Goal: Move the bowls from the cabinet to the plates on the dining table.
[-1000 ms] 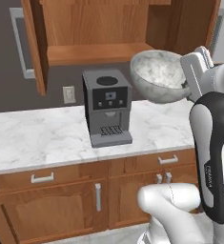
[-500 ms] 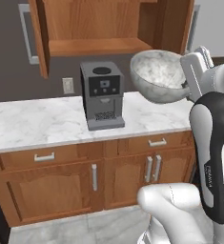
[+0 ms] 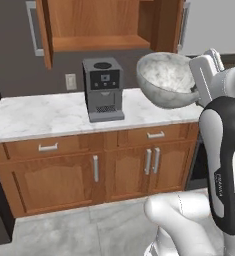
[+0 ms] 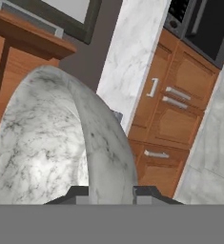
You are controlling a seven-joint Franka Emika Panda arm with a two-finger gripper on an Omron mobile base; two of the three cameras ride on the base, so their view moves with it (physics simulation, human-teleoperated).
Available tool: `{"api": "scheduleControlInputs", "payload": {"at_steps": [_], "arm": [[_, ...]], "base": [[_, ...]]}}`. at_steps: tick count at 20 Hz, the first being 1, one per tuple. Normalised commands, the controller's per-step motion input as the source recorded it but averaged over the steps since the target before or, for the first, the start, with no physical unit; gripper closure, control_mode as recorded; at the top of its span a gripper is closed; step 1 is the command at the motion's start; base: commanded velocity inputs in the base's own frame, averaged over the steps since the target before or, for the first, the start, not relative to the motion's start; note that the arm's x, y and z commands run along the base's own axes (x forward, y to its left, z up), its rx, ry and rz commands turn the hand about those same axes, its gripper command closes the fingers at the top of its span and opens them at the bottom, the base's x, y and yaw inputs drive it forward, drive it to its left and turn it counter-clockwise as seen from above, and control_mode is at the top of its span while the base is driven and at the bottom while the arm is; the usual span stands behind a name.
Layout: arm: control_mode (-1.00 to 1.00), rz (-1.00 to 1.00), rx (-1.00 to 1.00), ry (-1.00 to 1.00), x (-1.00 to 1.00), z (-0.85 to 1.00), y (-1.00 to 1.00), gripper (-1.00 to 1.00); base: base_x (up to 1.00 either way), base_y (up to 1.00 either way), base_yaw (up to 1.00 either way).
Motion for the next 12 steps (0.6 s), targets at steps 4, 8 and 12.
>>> {"api": "scheduleControlInputs", "payload": {"at_steps": [4, 8, 12], "arm": [[1.0, 0.0, 0.0, 0.0, 0.0, 0.0, 0.0, 1.0], [1.0, 0.0, 0.0, 0.0, 0.0, 0.0, 0.0, 1.0], [1.0, 0.0, 0.0, 0.0, 0.0, 0.0, 0.0, 1.0]], "base": [[-0.38, -0.01, 0.15], [-0.09, 0.0, 0.25], [0.0, 0.0, 0.25]]}}
